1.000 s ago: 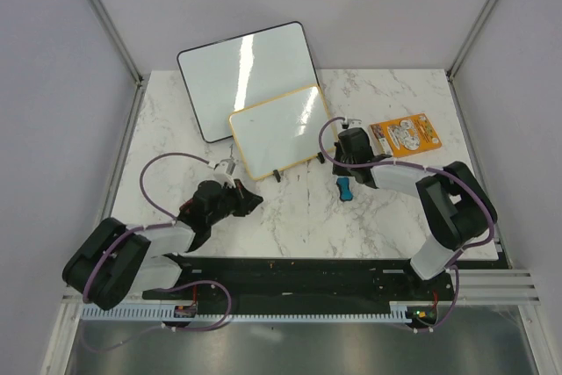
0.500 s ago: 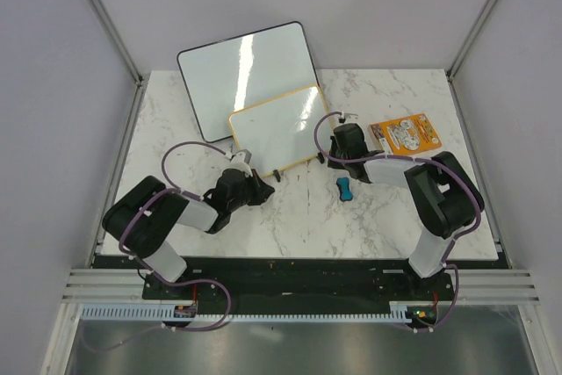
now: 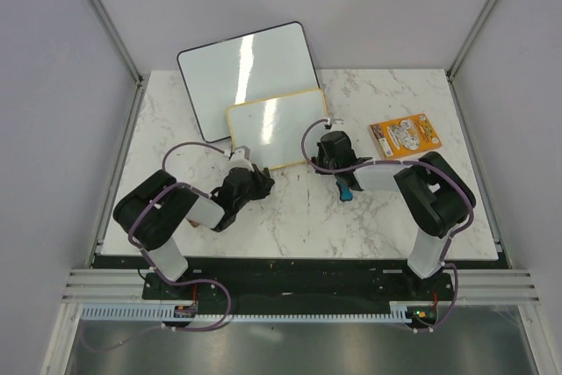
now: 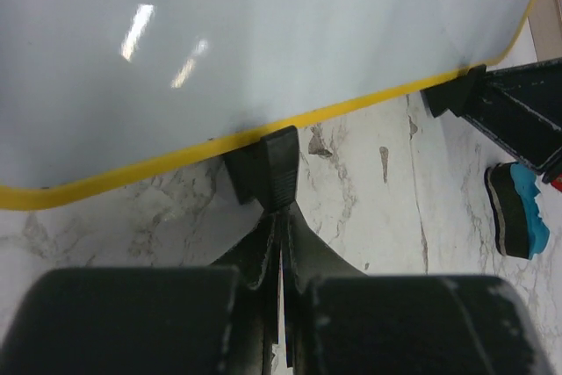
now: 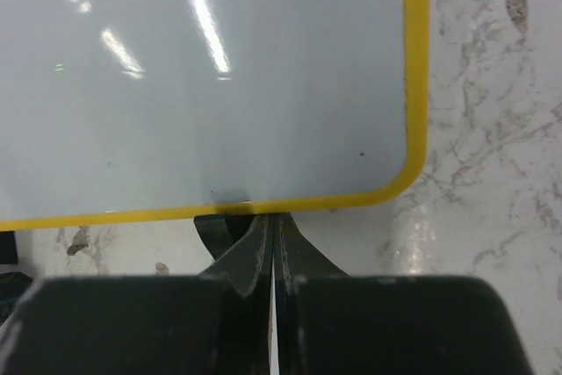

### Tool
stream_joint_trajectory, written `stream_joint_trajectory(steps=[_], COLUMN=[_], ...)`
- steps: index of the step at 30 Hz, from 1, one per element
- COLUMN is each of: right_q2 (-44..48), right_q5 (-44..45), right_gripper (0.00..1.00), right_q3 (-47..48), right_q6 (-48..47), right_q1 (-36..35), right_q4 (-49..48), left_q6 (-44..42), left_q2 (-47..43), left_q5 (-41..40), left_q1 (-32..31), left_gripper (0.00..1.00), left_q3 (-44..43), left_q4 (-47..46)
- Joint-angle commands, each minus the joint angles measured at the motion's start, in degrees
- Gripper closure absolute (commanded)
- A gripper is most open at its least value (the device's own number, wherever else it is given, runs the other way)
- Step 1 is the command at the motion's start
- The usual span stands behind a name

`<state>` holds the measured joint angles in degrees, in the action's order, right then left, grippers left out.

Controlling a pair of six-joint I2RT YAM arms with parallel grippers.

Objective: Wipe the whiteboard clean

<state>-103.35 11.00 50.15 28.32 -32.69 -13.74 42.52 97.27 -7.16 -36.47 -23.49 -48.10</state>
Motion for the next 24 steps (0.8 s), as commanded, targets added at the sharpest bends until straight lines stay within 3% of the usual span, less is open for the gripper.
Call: stream_joint_trajectory(steps=[1, 6, 9, 13, 16, 17, 18, 19, 21, 22, 24], right_q2=[-0.5, 2.5, 6.6, 13.8, 20.5, 23.8, 25.5, 28.8, 32.1, 35.1, 38.0], right_q5=[0.2, 3.0, 7.4, 9.5, 9.5, 9.2, 9.1, 8.9, 8.7, 8.9, 9.5], right_gripper=[1.00, 1.00, 1.00, 1.00, 1.00, 1.00, 1.00, 0.95, 0.81, 0.68, 0.50], right_q3=[-0.5, -4.3, -6.6, -10.3, -11.9, -12.0, -12.4, -12.7, -13.1, -13.6, -13.9], right_q6=[1.0, 3.1, 4.1, 4.8, 4.6, 4.5, 4.3, 3.9, 3.3, 3.0, 1.9], right_q1=[-3.0, -3.5, -3.5, -3.4, -3.6, -3.6, -3.6, -3.7, -3.6, -3.6, -3.6], right_q4=[-2.9, -2.4, 0.5, 3.1, 5.8, 7.8, 8.8, 9.8, 12.6, 13.3, 16.4], left_q6=[-0.5, -4.4, -7.5, -12.0, -14.8, -16.1, -16.6, -16.9, -17.9, -17.8, -17.7], left_q2=[-1.5, -1.9, -3.4, -9.3, -16.0, -18.8, -20.5, -21.8, -25.4, -26.3, -29.6], left_q5=[-6.7, -2.8, 1.4, 2.0, 1.4, 1.9, 2.5, 4.9, 6.9, 9.1, 9.2], left_q1=[-0.4, -0.4, -1.0, -5.3, -8.5, -9.1, -9.7, -9.8, -9.7, -9.7, -9.7], left_gripper=[0.98, 0.98, 0.98, 0.98, 0.84, 0.69, 0.61, 0.48, 0.36, 0.22, 0.16], left_q3=[0.4, -0.5, 1.9, 4.4, 4.2, 3.6, 3.4, 3.1, 2.9, 3.1, 2.6], left_q4=[1.8, 2.2, -2.3, -2.3, 3.5, 6.6, 8.3, 9.5, 11.8, 12.0, 15.9])
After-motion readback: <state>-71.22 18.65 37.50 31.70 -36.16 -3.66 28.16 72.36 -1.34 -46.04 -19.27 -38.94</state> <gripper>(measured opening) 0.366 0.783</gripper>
